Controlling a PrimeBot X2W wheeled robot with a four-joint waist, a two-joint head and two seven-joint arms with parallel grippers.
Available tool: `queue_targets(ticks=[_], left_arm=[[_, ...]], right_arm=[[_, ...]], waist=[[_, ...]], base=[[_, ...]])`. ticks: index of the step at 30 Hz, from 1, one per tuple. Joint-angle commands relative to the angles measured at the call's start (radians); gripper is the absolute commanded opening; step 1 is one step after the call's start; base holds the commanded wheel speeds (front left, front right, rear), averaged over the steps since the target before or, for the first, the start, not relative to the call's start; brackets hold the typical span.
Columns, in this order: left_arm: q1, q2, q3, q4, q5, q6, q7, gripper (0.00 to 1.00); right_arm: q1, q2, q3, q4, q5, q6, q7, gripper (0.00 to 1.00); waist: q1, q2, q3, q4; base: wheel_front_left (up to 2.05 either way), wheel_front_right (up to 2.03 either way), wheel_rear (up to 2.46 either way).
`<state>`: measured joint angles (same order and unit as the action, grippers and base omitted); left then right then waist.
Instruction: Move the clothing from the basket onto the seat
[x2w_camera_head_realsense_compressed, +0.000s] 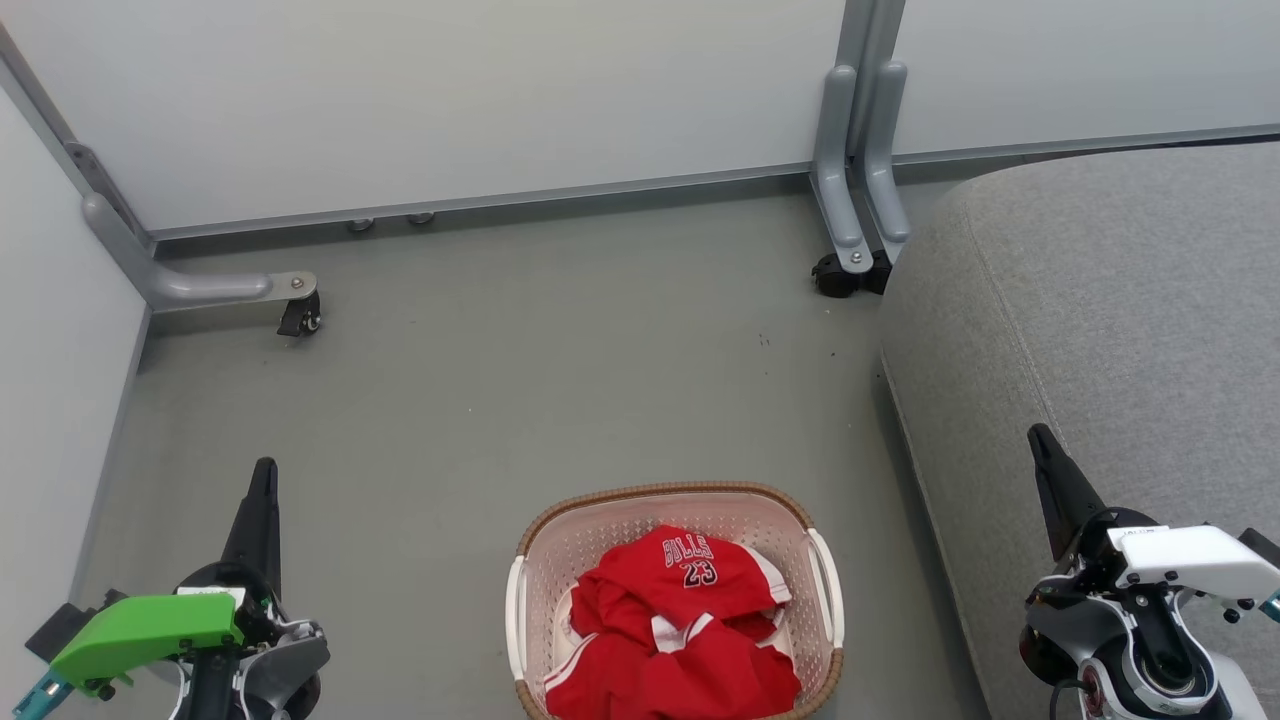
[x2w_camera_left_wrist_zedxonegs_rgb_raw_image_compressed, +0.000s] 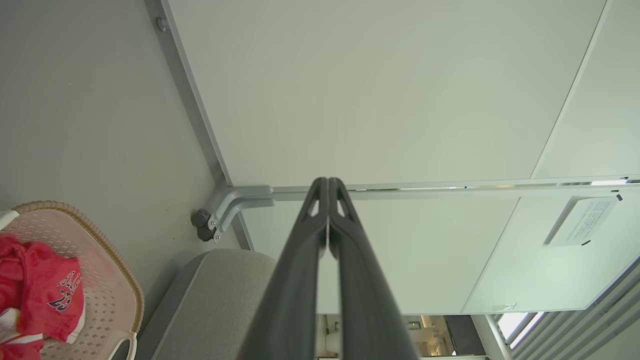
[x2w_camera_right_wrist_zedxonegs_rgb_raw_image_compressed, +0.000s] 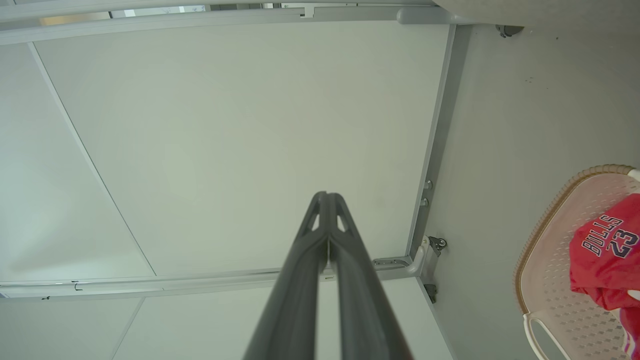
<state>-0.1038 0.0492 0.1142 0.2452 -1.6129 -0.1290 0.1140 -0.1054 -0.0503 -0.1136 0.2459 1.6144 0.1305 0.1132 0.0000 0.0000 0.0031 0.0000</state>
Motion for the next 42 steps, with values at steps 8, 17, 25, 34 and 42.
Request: queue_targets(ticks=[8, 17, 25, 34, 42], left_arm=[[-0.011, 0.001, 0.001, 0.0, 0.0, -0.005, 0.003, 0.0], [-0.011, 0.001, 0.001, 0.0, 0.0, -0.005, 0.003, 0.0], [0.007, -0.002, -0.001, 0.012, 0.0, 0.001, -0.001, 1.0], [-0.005, 0.0, -0.035, -0.008, 0.018, 0.001, -0.042, 1.0], [-0.014, 0.013, -0.051, -0.053, 0.091, 0.001, -0.083, 1.0]], right_arm=[[-0.008, -0.001, 0.0, 0.001, -0.004, 0.0, 0.001, 0.0], [-0.008, -0.001, 0.0, 0.001, -0.004, 0.0, 0.001, 0.0], [0.007, 0.003, 0.0, 0.011, 0.0, 0.0, -0.001, 1.0], [0.004, -0.001, 0.038, -0.011, -0.037, 0.0, -0.045, 1.0], [-0.003, -0.006, 0.054, -0.039, -0.133, 0.0, -0.082, 1.0]], waist=[[0.0, 0.0, 0.0, 0.0], [0.0, 0.0, 0.0, 0.0], [0.0, 0.0, 0.0, 0.0], [0.0, 0.0, 0.002, 0.0], [0.0, 0.0, 0.004, 0.001]], base=[[0.0, 0.0, 0.0], [0.0, 0.0, 0.0], [0.0, 0.0, 0.0], [0.0, 0.0, 0.0], [0.0, 0.0, 0.0]])
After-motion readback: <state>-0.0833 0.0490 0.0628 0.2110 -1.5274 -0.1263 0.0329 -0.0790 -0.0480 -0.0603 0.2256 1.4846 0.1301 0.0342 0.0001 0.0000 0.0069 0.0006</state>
